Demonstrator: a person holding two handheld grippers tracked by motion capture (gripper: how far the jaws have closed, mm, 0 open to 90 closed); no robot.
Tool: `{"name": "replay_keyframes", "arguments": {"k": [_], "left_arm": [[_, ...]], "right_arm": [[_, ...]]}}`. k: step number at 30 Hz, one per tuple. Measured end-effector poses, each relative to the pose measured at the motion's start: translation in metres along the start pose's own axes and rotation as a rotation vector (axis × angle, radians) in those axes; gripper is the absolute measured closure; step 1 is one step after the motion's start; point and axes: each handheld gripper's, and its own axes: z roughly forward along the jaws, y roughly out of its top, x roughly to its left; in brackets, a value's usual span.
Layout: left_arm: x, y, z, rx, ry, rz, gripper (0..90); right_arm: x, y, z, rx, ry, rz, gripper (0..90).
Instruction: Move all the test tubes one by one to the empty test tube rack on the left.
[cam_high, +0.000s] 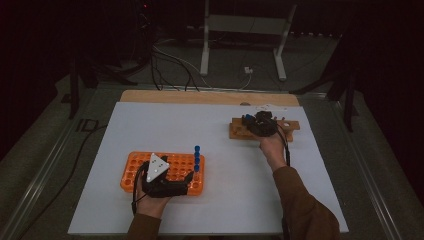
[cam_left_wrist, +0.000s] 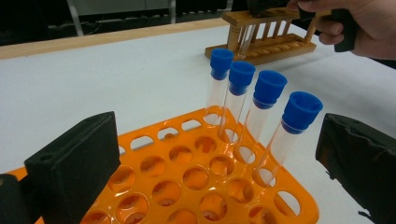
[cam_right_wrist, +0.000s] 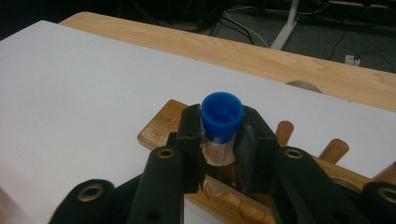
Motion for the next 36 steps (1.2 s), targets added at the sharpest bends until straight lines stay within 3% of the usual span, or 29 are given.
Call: {"name": "replay_keyframes", "arguments": {"k": [14,36], "left_arm": [[-0.002,0.0,0.0,0.001,-0.005,0.006,0.5],[-0.003,0.0,0.001,0.01,-0.011,0.012,0.5]], "right_arm": [[0.005,0.0,0.001,-0.011,-0.045,-0.001,77.1],[0.002,0.026,-0.044,-0.137,-0.024,-0.014,77.1]]}}
